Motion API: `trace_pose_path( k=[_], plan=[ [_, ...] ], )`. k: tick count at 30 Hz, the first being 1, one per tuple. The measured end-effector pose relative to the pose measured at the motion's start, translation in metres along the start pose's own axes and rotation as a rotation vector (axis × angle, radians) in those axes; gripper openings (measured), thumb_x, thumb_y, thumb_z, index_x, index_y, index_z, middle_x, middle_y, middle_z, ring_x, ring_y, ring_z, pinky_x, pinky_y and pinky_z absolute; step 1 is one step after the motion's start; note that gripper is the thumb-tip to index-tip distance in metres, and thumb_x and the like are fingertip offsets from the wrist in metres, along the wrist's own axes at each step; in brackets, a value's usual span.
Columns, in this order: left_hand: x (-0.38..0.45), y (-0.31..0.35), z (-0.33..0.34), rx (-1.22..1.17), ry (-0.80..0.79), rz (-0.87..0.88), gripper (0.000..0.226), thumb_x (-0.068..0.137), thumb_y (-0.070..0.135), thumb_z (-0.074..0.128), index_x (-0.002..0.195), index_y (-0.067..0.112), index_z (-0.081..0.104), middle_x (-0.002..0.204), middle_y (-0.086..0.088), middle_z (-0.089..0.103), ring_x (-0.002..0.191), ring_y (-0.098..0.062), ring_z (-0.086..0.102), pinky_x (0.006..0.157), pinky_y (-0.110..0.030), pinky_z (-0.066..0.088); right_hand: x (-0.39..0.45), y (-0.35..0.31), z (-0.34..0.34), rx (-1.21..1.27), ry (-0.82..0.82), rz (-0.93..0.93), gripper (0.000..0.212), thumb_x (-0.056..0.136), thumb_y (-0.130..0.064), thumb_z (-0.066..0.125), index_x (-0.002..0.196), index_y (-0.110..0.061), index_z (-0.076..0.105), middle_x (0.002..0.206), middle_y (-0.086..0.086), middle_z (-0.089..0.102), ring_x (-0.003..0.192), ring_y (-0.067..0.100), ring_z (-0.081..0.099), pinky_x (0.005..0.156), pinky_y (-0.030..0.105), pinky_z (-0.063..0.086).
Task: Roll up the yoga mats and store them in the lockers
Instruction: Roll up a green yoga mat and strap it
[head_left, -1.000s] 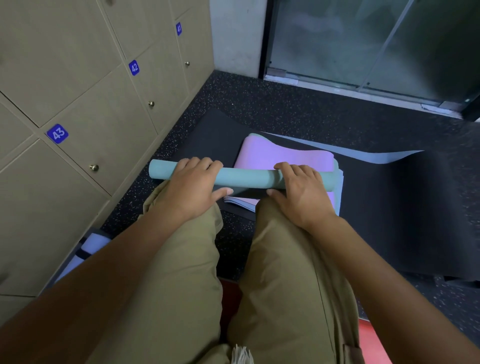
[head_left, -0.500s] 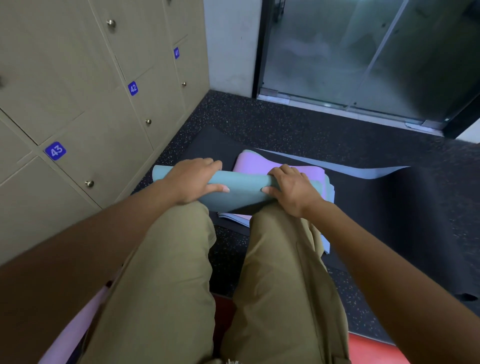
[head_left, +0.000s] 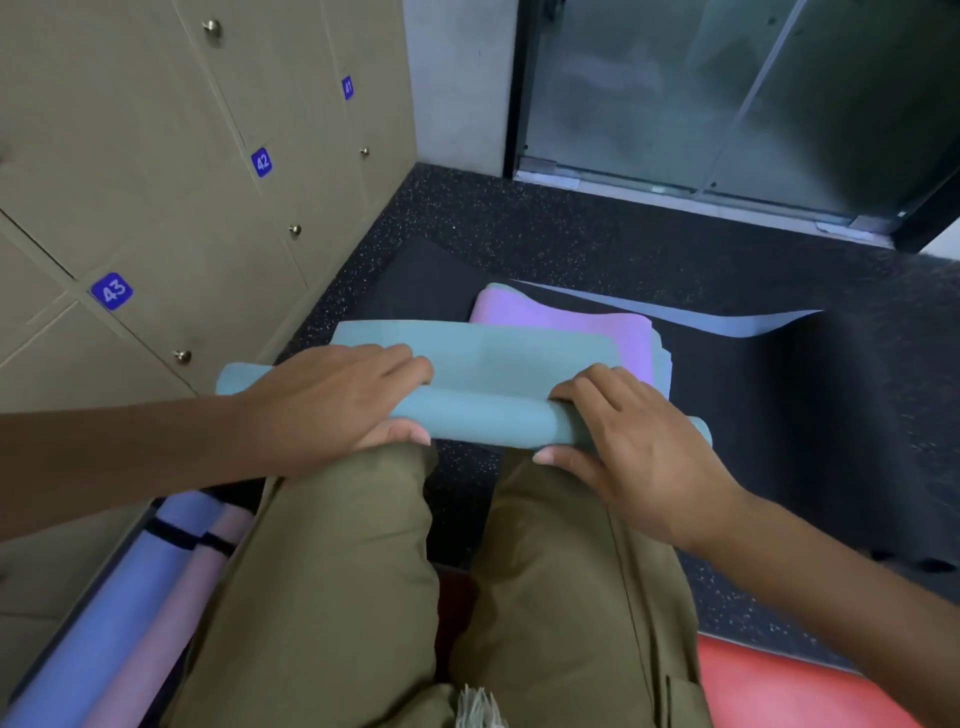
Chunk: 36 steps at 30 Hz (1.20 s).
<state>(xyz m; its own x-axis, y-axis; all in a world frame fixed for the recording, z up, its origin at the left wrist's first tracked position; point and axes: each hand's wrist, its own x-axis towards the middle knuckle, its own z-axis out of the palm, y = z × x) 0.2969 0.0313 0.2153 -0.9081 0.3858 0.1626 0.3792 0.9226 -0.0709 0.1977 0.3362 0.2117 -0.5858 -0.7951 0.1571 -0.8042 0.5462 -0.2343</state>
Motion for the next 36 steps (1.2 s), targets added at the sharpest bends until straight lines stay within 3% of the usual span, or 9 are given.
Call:
trace_pose_path(
  k=[3, 7, 12, 14, 18, 22, 26, 31, 36],
  plan=[
    [-0.028, 0.028, -0.004, -0.054, 0.030, 0.002, 0.060, 0.098, 0.071, 0.029, 0.106, 0.019, 0.057, 0.091, 0.004, 0.059, 0.069, -0.020, 0.060, 0.054, -0.034, 0.049, -0.029, -0.020, -0.004, 0.027, -0.024, -0.017, 0.049, 0.092, -0.063, 0.053, 0.115, -0.020, 0.060, 0.105, -0.005, 0.055, 0.090, 0.018, 0.053, 0.077, 0.036, 0.050],
    [-0.059, 0.057, -0.016, -0.211, -0.059, -0.076, 0.053, 0.087, 0.079, 0.042, 0.104, 0.029, 0.050, 0.093, 0.016, 0.054, 0.074, -0.012, 0.058, 0.057, -0.031, 0.049, -0.058, -0.041, -0.011, 0.049, -0.069, -0.044, 0.047, 0.086, -0.059, 0.064, 0.113, -0.022, 0.058, 0.105, -0.007, 0.054, 0.090, 0.017, 0.053, 0.075, 0.035, 0.051],
    [-0.082, 0.080, -0.035, -0.436, -0.214, -0.280, 0.064, 0.067, 0.100, 0.037, 0.098, 0.045, 0.038, 0.088, 0.019, 0.051, 0.079, -0.008, 0.052, 0.062, -0.028, 0.048, -0.084, -0.063, -0.024, 0.119, -0.184, 0.006, 0.044, 0.084, -0.069, 0.057, 0.108, -0.032, 0.057, 0.102, -0.017, 0.053, 0.090, 0.008, 0.051, 0.069, 0.013, 0.035],
    [-0.090, 0.088, -0.038, -0.471, -0.262, -0.277, 0.064, 0.066, 0.101, 0.031, 0.095, 0.045, 0.036, 0.092, 0.019, 0.051, 0.082, -0.007, 0.052, 0.060, -0.022, 0.042, -0.091, -0.069, -0.028, 0.153, -0.265, 0.024, 0.045, 0.082, -0.073, 0.051, 0.108, -0.037, 0.056, 0.102, -0.021, 0.051, 0.090, 0.003, 0.050, 0.068, 0.004, 0.033],
    [-0.100, 0.102, -0.042, -0.580, -0.344, -0.261, 0.060, 0.071, 0.099, 0.035, 0.095, 0.044, 0.038, 0.096, 0.019, 0.050, 0.081, -0.006, 0.051, 0.062, -0.020, 0.039, -0.103, -0.072, -0.035, 0.263, -0.365, 0.071, 0.049, 0.077, -0.083, 0.048, 0.112, -0.048, 0.049, 0.105, -0.028, 0.047, 0.097, -0.005, 0.048, 0.068, 0.015, 0.047],
    [-0.107, 0.109, -0.043, -0.692, -0.391, -0.288, 0.052, 0.074, 0.094, 0.047, 0.096, 0.047, 0.043, 0.100, 0.021, 0.049, 0.087, -0.004, 0.052, 0.072, -0.024, 0.042, -0.109, -0.080, -0.040, 0.290, -0.407, 0.114, 0.056, 0.071, -0.088, 0.045, 0.116, -0.055, 0.042, 0.108, -0.034, 0.045, 0.105, -0.017, 0.042, 0.063, 0.017, 0.050],
    [-0.112, 0.112, -0.042, -0.748, -0.422, -0.305, 0.048, 0.078, 0.090, 0.050, 0.097, 0.045, 0.051, 0.106, 0.022, 0.046, 0.093, -0.004, 0.053, 0.081, -0.023, 0.041, -0.110, -0.085, -0.040, 0.270, -0.487, 0.133, 0.050, 0.075, -0.086, 0.046, 0.110, -0.051, 0.048, 0.103, -0.032, 0.045, 0.102, -0.017, 0.043, 0.057, 0.014, 0.050],
    [-0.109, 0.111, -0.038, -0.740, -0.477, -0.349, 0.051, 0.078, 0.092, 0.041, 0.098, 0.046, 0.051, 0.108, 0.021, 0.045, 0.100, -0.002, 0.049, 0.082, -0.016, 0.037, -0.110, -0.079, -0.036, 0.323, -0.493, 0.167, 0.062, 0.069, -0.095, 0.035, 0.120, -0.061, 0.040, 0.119, -0.031, 0.042, 0.114, -0.009, 0.045, 0.076, 0.031, 0.055],
    [-0.104, 0.108, -0.039, -0.754, -0.454, -0.413, 0.052, 0.073, 0.087, 0.045, 0.098, 0.044, 0.058, 0.111, 0.018, 0.049, 0.105, -0.003, 0.051, 0.084, -0.018, 0.039, -0.106, -0.075, -0.034, 0.333, -0.506, 0.165, 0.062, 0.074, -0.096, 0.031, 0.124, -0.061, 0.044, 0.120, -0.029, 0.044, 0.116, -0.003, 0.048, 0.081, 0.031, 0.055]
  ],
)
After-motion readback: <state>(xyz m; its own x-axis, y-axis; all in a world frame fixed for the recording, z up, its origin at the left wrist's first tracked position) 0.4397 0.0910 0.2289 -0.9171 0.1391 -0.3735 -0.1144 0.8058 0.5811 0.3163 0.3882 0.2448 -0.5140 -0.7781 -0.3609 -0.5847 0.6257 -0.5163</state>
